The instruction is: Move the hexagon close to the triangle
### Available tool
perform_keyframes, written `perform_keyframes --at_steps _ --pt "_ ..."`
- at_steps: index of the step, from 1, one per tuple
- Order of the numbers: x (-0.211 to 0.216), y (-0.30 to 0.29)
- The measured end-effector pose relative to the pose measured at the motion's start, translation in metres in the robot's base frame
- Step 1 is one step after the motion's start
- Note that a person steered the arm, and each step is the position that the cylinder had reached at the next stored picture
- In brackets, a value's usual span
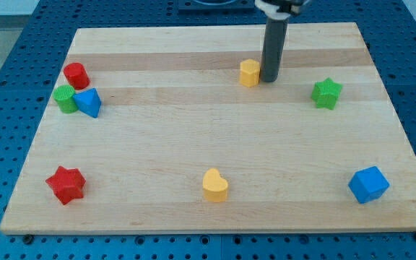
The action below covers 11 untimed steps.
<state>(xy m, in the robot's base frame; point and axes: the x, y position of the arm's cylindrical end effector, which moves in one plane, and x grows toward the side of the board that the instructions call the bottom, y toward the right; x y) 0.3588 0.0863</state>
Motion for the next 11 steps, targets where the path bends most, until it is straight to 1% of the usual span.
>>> perform_keyframes --at_steps 1,2,4,5,7,8,9,10,11 --pt "0.014 -0.018" --pt "0.013 -0.018" --pt "-0.017 -0.001" --pt "-0.017 -0.008" --pt "-0.015 -0.08" --pt "-0.013 -0.126" --pt "-0.005 -0.188" --pt "-0.004 -0.228" --pt "-0.013 -0.199"
